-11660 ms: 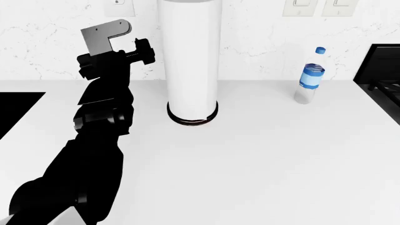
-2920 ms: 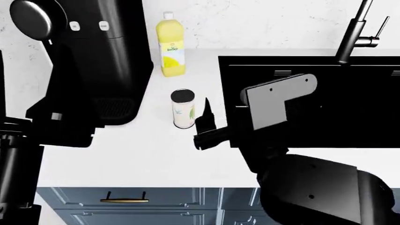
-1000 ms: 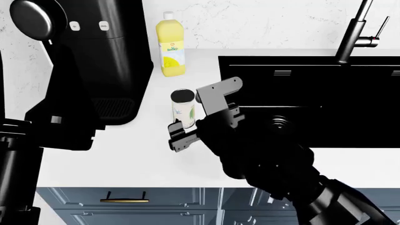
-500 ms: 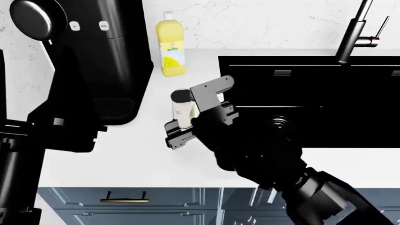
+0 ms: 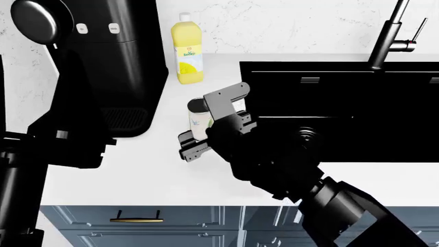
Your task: Pick the honey bottle and canned food from the counter and place them in the cabinets closest to them.
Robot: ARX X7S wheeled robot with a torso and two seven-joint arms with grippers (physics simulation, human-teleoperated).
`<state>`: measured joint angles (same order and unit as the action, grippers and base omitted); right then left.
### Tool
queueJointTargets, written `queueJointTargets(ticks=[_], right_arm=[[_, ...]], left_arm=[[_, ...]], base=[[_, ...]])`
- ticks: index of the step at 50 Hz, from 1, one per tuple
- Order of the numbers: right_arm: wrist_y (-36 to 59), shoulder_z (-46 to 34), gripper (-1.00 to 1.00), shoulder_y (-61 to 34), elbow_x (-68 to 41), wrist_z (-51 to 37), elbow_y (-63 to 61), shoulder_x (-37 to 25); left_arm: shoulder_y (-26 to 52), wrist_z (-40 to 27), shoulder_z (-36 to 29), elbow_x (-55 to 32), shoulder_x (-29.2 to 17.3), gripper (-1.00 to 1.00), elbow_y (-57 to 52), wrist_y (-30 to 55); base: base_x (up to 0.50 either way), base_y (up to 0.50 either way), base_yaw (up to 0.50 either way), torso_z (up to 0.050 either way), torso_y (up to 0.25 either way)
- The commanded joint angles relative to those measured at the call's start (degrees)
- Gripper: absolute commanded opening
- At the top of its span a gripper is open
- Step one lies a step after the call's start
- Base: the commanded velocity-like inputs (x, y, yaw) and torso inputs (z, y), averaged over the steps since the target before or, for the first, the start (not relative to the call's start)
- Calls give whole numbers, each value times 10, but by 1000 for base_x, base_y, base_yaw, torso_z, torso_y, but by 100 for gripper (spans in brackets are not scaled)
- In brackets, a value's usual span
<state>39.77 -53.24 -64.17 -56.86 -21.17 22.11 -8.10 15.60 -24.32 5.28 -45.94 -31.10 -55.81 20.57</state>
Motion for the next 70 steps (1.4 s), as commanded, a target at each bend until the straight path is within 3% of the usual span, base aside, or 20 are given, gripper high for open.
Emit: queueJointTargets(ticks=[1,25,26,48,70], right_arm=[[-10,-10,100,-9,10,18,42,19],[-38,-21,100,-23,19,56,121,49],[-39,-21,-100,-23,19,53,120,48],[-32,-16,-100,-18,2,22,71,26],[5,66,-100,1,-90,-115,-199,-88]], left_arm=[[-1,-2,-2,-1,-4,100,1,-5],[-2,-8,-7,-4,-13,100,-2,-12],[-2,-9,-8,-4,-13,100,-2,-12],[-5,-12,-10,-5,-19,100,0,-22],[-4,-19,-11,-10,-27,100,2,-28]], base=[[0,0,0,0,0],[0,0,0,0,0],[0,0,0,0,0],[0,0,0,0,0],[0,0,0,0,0]])
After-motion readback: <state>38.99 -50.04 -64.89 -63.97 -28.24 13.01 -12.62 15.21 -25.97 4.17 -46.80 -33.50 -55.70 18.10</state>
